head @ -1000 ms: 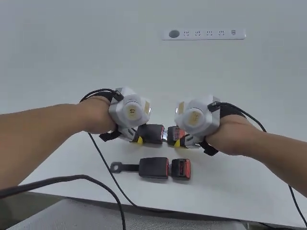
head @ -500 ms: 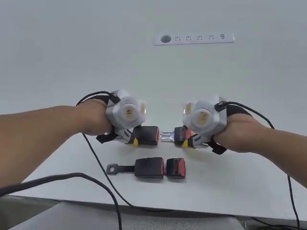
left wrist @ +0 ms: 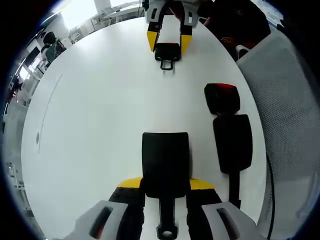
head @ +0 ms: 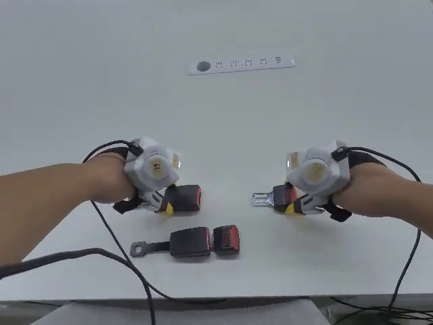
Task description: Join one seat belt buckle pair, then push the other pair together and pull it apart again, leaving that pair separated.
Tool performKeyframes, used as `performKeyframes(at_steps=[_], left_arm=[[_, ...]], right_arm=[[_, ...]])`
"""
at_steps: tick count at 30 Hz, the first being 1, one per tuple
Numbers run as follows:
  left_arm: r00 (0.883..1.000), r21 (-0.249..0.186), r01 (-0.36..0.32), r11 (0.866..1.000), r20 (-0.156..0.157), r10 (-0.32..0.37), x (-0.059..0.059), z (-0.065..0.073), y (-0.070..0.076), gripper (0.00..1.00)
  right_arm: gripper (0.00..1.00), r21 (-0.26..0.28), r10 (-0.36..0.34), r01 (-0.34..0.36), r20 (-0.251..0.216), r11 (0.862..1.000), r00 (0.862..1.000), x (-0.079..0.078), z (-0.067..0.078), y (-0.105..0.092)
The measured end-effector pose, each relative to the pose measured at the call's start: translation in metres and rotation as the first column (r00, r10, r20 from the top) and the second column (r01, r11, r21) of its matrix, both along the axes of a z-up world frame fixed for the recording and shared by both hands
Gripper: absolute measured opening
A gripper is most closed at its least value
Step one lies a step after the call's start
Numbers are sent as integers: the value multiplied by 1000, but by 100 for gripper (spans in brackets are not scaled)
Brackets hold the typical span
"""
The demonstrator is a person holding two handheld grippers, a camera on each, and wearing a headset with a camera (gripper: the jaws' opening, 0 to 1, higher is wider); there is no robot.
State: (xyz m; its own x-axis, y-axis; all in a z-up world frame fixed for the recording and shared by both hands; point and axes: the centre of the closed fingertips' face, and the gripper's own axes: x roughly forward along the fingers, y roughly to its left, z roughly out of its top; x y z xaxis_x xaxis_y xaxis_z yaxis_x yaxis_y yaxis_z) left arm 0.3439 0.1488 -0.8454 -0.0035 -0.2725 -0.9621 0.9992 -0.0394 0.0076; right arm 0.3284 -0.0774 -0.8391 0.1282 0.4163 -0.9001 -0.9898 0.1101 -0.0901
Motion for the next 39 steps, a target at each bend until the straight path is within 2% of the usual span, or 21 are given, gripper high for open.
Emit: performKeyframes(at_steps=[3,7,8,9,13,15,18,20,21,23,24,26,29,30,31,32,33,34,36,38,39], left_arm=[[1000,7,-3,1000,1,3,0,0,0,33],[1000,6,-14,1000,2,14,1,-1,1,33],[999,10,-40,999,6,40,1,0,1,33],[999,8,-51,999,8,51,1,1,1,33],[996,-14,-84,996,18,84,2,2,4,33],[995,-33,-88,996,40,89,1,4,3,33],[994,-23,-66,998,81,67,-2,5,10,37],[992,-33,-82,996,98,85,-3,7,14,44],[988,-53,-109,993,107,115,-4,11,16,47],[980,-78,-134,988,140,144,-4,17,20,52],[972,-104,-158,982,157,173,-6,22,22,54],[964,-149,-193,970,156,216,-16,30,26,58],[951,-191,-238,952,156,269,-27,41,33,63],[943,-221,-265,939,143,300,-32,48,38,65],[920,-249,-324,913,142,365,-31,55,42,66],[902,-294,-370,881,113,416,-37,64,44,66],[888,-324,-399,858,98,450,-40,70,46,67],[875,-346,-418,840,94,474,-45,77,46,70],[869,-341,-428,837,99,485,-63,81,57,77],[854,-329,-456,827,98,510,-74,81,65,83],[846,-330,-471,818,94,525,-80,81,70,85]], right_arm=[[33,-12,-8,8,-4,1000,1000,-2,-1,-9],[33,-28,-9,9,9,1000,1000,-1,-3,-10],[34,-64,-20,19,-7,998,1000,-4,-5,-16],[35,-25,-37,37,2,999,999,0,-5,-10],[47,-42,-71,73,36,996,997,6,-4,-19],[48,-33,-84,86,43,996,996,5,-1,-23],[51,12,-136,135,62,991,989,6,7,-25],[51,80,-186,181,62,980,981,1,18,-23],[53,111,-216,210,45,971,975,-4,23,-23],[55,149,-257,250,26,957,966,-10,29,-25],[56,167,-271,262,33,951,962,-11,32,-26],[57,192,-289,282,13,940,957,-22,38,-28],[58,212,-291,282,12,936,957,-34,44,-31],[58,220,-292,284,4,933,956,-36,47,-30],[56,232,-299,292,-5,928,954,-39,50,-30],[55,271,-311,304,-17,913,950,-41,56,-26],[52,308,-312,309,-39,900,949,-45,62,-21],[51,317,-315,312,-45,896,948,-49,66,-21],[58,302,-315,311,-37,901,948,-57,67,-21],[62,310,-312,306,-31,900,950,-63,70,-20],[66,318,-323,314,-27,894,946,-65,73,-20]])
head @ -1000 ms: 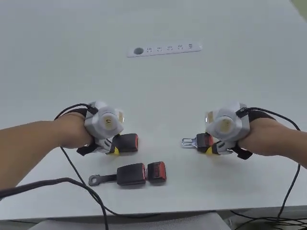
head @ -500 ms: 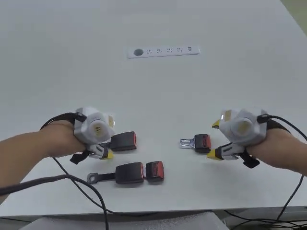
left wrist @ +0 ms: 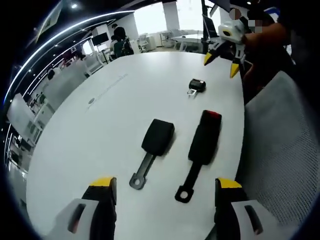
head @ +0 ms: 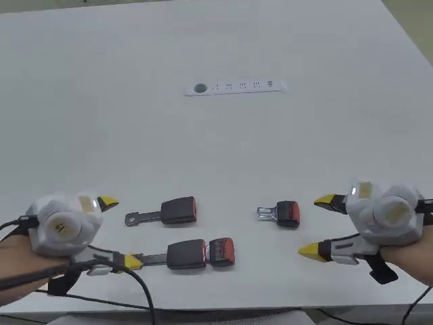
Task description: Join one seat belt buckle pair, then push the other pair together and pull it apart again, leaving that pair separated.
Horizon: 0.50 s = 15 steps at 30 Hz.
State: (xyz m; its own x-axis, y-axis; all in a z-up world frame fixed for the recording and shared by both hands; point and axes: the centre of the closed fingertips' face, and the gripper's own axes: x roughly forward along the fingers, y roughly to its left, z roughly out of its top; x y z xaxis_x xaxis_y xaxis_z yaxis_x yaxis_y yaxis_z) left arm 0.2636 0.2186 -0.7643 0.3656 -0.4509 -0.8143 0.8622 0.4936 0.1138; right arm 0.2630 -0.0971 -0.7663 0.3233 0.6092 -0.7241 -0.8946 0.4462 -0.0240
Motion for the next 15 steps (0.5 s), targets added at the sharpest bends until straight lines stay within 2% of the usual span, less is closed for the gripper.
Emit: performKeyframes(at_steps=[1,3,5,8,9,11,12,13,15], left_arm=[[1000,-7,-14,1000,0,14,-4,1,3,86],[996,-35,-85,996,7,85,-8,6,12,88],[993,-51,-113,992,13,113,-12,11,20,90],[986,-86,-165,982,20,168,-12,8,33,94],[981,-81,-192,978,15,194,-13,5,38,96],[979,-85,-200,976,19,202,-14,4,41,100],[976,-101,-216,971,16,219,-15,5,41,100],[974,-114,-223,968,9,226,-16,6,39,100],[975,-119,-222,968,3,224,-21,7,36,100]], right_arm=[[70,5,-11,11,0,1000,1000,-2,2,0],[78,11,-35,34,16,999,999,-5,5,-2],[84,21,-64,63,22,998,998,-7,8,-5],[91,30,-85,85,26,996,996,-10,10,-7],[92,40,-93,92,25,995,995,-11,11,-7],[98,50,-102,100,25,994,995,-13,11,-7],[100,50,-107,105,44,993,993,-11,11,-9],[100,54,-100,96,64,994,993,-10,13,-9],[100,50,-103,100,61,994,993,-12,14,-10]])
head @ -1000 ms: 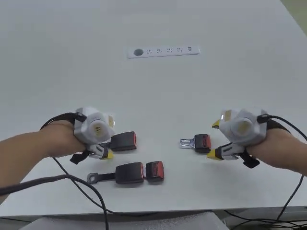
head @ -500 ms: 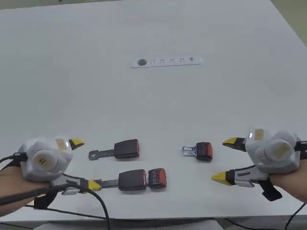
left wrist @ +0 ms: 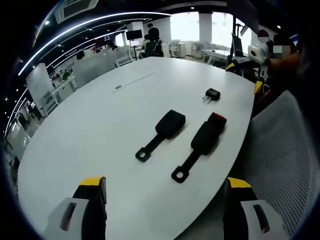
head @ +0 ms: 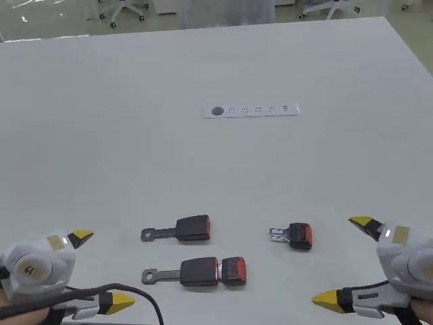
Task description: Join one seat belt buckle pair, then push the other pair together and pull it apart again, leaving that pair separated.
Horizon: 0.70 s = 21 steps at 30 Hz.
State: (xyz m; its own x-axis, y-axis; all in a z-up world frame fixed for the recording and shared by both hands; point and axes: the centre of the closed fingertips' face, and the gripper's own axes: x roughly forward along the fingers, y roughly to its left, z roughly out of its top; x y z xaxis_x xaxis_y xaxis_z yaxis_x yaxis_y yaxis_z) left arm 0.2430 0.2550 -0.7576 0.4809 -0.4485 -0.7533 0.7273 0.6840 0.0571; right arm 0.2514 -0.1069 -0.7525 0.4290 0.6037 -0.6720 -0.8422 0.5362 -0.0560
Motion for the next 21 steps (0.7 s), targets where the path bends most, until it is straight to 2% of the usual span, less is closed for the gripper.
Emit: performKeyframes(at_steps=[6,8,10,13,15,19,21], left_arm=[[1000,1,2,1000,18,-2,-4,0,-1,100],[1000,4,-7,1000,7,7,-6,-2,2,100],[1000,12,-6,1000,11,6,-9,-2,3,100],[999,11,-28,1000,30,28,-7,2,6,100],[998,1,-41,999,37,41,-6,7,6,100],[999,0,-28,1000,31,28,-10,10,3,100],[999,8,-26,1000,34,26,-10,11,4,100]], right_arm=[[100,4,-46,46,-2,999,999,-3,0,-8],[100,17,-58,58,-5,998,998,-5,1,-9],[100,16,-68,68,-3,998,998,-6,2,-10],[100,7,-49,49,-1,999,999,-11,2,-9],[100,-3,-22,22,55,1000,998,-8,6,-8],[100,35,-47,46,35,998,998,-6,11,-6],[100,37,-46,45,36,998,998,-6,12,-6]])
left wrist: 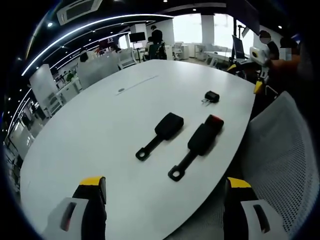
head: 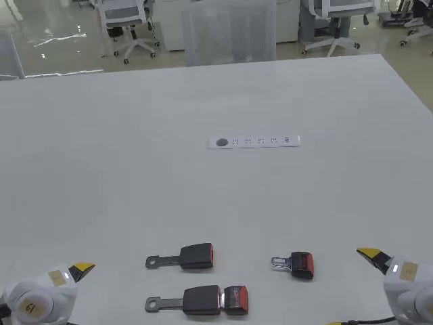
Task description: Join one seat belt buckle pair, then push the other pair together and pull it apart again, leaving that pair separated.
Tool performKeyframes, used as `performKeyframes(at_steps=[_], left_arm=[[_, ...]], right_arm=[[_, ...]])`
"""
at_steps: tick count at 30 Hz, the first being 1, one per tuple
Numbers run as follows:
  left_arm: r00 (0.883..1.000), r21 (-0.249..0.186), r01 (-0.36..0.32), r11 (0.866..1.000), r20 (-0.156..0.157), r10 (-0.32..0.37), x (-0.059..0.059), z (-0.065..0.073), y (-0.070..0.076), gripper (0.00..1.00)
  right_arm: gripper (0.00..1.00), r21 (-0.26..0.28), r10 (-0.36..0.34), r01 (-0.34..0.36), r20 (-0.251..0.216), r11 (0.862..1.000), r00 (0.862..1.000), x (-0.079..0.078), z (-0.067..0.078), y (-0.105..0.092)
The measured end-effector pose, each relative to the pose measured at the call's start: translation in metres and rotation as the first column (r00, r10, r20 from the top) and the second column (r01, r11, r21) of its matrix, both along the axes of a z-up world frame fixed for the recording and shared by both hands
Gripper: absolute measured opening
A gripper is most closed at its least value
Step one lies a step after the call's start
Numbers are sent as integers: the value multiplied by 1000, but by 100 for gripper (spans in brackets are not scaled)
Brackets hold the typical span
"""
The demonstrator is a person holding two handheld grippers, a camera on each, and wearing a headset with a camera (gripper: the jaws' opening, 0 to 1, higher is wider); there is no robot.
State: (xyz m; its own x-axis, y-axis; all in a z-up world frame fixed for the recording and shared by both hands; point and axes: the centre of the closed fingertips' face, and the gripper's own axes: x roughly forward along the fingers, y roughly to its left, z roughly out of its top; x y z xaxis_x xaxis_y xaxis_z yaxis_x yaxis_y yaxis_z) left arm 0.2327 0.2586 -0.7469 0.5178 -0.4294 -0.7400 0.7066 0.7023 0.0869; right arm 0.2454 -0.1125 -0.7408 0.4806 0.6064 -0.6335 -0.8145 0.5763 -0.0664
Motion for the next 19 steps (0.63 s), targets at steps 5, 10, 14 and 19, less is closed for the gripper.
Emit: performKeyframes(at_steps=[5,10,14,19], left_arm=[[1000,15,-8,1000,6,8,-2,-1,1,100],[1000,17,-4,1000,8,4,-4,0,-1,100],[1000,21,-10,1000,16,10,-4,2,0,100],[1000,27,-21,999,19,21,-6,1,1,100]], right_arm=[[100,-3,9,-9,2,1000,1000,-2,-1,-3],[100,2,18,-18,-5,1000,1000,-7,0,-5],[100,16,13,-13,-19,1000,1000,-10,-1,-8],[100,21,9,-9,-13,1000,1000,-13,0,-11]])
